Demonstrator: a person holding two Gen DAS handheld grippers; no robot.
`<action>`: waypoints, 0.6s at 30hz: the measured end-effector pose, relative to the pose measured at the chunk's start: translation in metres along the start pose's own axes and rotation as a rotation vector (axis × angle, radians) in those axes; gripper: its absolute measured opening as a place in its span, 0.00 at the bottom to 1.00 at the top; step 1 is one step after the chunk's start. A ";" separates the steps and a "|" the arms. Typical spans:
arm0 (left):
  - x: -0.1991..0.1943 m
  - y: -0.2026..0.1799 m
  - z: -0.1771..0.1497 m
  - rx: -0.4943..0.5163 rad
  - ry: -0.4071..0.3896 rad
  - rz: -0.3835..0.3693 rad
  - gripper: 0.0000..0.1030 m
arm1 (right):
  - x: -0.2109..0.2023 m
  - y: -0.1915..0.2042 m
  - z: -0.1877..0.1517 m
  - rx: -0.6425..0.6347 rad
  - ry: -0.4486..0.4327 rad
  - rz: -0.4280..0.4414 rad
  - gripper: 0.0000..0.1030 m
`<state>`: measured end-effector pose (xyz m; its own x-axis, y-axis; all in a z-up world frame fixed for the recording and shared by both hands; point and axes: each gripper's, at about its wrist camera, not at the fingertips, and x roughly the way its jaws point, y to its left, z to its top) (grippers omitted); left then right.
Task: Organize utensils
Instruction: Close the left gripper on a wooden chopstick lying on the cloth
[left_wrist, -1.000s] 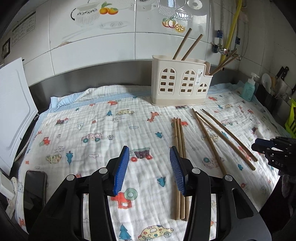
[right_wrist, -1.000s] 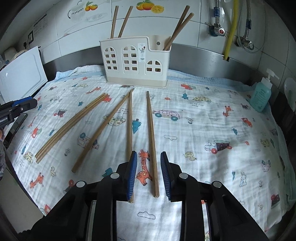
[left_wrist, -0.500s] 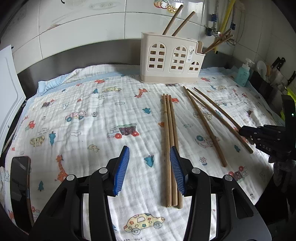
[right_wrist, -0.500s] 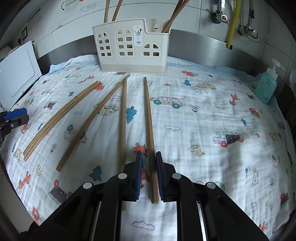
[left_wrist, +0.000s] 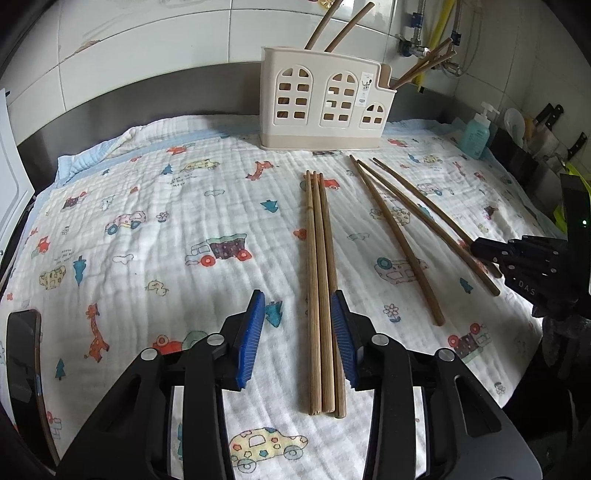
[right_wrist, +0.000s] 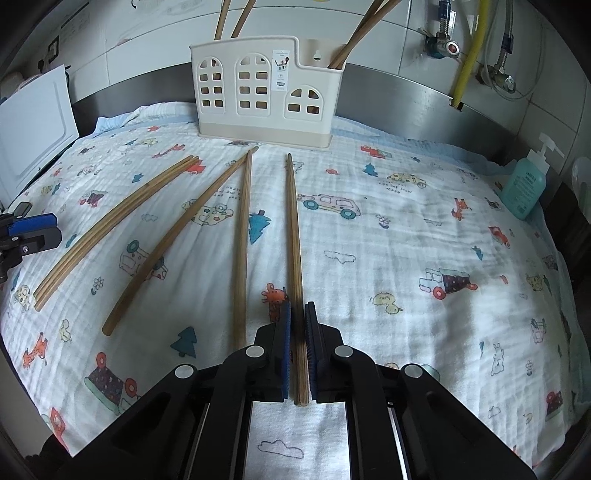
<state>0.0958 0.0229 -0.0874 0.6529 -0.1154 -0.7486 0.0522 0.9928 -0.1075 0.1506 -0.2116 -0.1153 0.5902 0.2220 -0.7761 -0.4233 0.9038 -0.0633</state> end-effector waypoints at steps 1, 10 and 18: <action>0.001 0.000 0.000 0.000 0.001 0.000 0.34 | 0.000 0.000 0.000 0.001 0.000 0.001 0.07; 0.008 0.000 -0.001 -0.009 0.034 -0.016 0.28 | 0.000 0.001 -0.001 -0.008 -0.005 -0.007 0.07; 0.016 -0.002 -0.002 -0.010 0.065 -0.018 0.28 | -0.001 0.001 -0.001 -0.004 -0.007 -0.004 0.07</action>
<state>0.1052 0.0191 -0.1006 0.6017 -0.1354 -0.7872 0.0556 0.9902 -0.1278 0.1491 -0.2112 -0.1150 0.5962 0.2212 -0.7717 -0.4242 0.9029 -0.0689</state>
